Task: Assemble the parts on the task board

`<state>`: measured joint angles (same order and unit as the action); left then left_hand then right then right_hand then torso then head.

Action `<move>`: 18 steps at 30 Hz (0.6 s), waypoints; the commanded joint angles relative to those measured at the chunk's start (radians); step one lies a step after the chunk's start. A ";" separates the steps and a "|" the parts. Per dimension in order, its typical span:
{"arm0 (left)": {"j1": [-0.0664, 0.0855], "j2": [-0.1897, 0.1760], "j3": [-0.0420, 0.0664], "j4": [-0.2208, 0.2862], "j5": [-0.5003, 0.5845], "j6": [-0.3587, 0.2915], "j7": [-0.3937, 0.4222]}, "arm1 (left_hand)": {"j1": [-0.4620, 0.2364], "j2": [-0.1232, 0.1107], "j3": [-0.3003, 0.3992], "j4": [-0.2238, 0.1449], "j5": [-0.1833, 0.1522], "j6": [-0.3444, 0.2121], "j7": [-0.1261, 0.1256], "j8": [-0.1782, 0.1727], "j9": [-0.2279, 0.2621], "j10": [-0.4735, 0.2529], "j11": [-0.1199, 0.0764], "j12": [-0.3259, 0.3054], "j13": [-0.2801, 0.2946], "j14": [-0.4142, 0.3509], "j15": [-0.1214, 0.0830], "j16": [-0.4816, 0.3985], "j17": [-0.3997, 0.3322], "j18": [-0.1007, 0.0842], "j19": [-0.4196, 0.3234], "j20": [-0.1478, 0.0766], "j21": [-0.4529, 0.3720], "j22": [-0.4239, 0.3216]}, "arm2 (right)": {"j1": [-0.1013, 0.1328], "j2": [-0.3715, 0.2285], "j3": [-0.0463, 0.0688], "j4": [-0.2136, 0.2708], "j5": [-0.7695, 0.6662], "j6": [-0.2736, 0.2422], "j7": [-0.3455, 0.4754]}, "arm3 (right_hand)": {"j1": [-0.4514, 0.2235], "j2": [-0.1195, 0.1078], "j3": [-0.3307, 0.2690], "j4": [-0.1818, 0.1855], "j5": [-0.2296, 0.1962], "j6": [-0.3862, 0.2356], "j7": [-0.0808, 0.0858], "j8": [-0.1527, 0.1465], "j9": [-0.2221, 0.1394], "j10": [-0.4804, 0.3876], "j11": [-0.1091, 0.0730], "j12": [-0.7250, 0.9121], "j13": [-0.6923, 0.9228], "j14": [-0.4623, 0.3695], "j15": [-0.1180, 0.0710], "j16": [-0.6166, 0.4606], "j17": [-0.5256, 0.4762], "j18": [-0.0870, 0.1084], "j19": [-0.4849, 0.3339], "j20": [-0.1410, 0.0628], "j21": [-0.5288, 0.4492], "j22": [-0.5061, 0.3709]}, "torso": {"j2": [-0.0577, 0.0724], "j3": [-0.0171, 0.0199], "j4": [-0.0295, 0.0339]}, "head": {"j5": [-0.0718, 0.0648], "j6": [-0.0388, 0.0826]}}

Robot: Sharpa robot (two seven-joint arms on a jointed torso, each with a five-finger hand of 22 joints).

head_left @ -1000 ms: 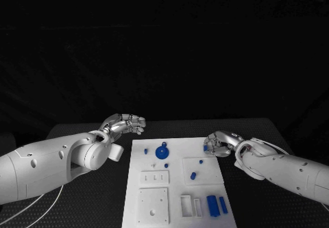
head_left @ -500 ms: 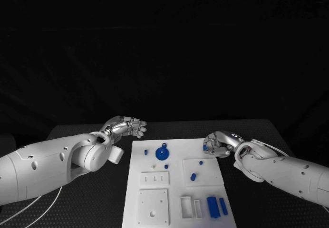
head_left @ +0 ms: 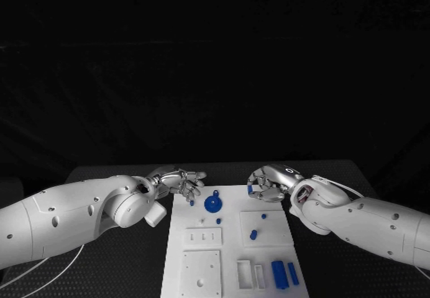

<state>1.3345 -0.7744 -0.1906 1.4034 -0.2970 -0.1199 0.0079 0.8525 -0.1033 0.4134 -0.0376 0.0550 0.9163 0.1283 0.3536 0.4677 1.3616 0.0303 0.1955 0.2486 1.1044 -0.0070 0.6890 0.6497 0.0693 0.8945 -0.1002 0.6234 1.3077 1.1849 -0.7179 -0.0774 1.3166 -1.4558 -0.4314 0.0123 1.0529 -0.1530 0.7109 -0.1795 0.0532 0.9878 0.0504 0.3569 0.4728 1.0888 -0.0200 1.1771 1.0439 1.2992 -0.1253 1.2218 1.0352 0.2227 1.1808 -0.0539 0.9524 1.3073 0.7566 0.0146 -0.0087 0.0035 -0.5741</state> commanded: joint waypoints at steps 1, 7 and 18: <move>0.005 0.012 0.001 0.007 -0.121 0.098 -0.114 | -0.020 -0.002 -0.007 0.020 -0.005 0.008 0.001 -0.008 0.000 0.005 -0.002 0.006 0.007 0.001 -0.004 0.009 0.006 0.008 0.004 -0.005 0.008 0.024 | 0.007 0.015 0.000 0.031 -0.079 0.026 -0.065 | 0.003 -0.010 0.006 0.002 -0.004 0.042 0.036 -0.001 0.013 0.003 -0.005 0.001 -0.001 0.000 -0.007 0.002 0.002 0.039 0.007 -0.004 0.003 0.013 | -0.007 -0.0021 0.0007 | 0.000 0.001; 0.005 0.036 0.001 0.017 -0.139 0.097 -0.161 | -0.050 -0.022 -0.014 0.074 -0.006 -0.004 0.004 -0.020 -0.001 -0.003 -0.001 0.012 0.025 -0.011 -0.007 0.024 0.016 0.008 -0.006 -0.012 0.023 0.022 | 0.014 0.053 0.001 0.068 -0.109 0.034 -0.089 | 0.006 -0.014 0.013 0.005 -0.004 0.042 0.036 -0.002 0.014 0.004 -0.005 0.000 -0.002 0.001 -0.007 0.002 0.002 0.039 0.010 -0.005 0.003 0.012 | -0.013 -0.0048 0.0023 | 0.002 0.001; 0.005 0.057 0.001 0.032 -0.139 0.072 -0.183 | -0.005 -0.013 -0.014 0.091 -0.005 -0.044 0.018 -0.048 -0.012 -0.025 0.009 0.013 0.045 -0.027 -0.004 0.033 0.020 0.007 -0.024 -0.009 0.040 0.022 | 0.014 0.082 0.001 0.093 -0.116 0.042 -0.096 | 0.005 -0.019 0.018 0.010 -0.004 0.042 0.036 -0.003 0.014 0.005 -0.005 -0.001 -0.002 0.002 -0.007 0.001 0.003 0.039 0.012 -0.006 0.002 0.011 | -0.012 -0.0046 0.0033 | 0.017 -0.004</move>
<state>1.3375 -0.7191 -0.1905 1.4329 -0.4226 -0.0518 -0.1531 0.8423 -0.1174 0.4017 0.0516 0.0550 0.8777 0.1471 0.3081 0.4568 1.3433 0.0412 0.2053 0.2932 1.0824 -0.0107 0.7163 0.6684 0.0617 0.8771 -0.1091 0.6581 1.3074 1.1991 -0.6370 -0.0772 1.4058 -1.5476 -0.4072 -0.0708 1.0533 -0.1637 0.7261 -0.1699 0.0532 0.9877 0.0506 0.3566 0.4729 1.0889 -0.0198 1.1771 1.0430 1.2992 -0.1251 1.2218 1.0361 0.2226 1.1863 -0.0590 0.9523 1.3073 0.7438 0.0096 -0.0052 0.0171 -0.5771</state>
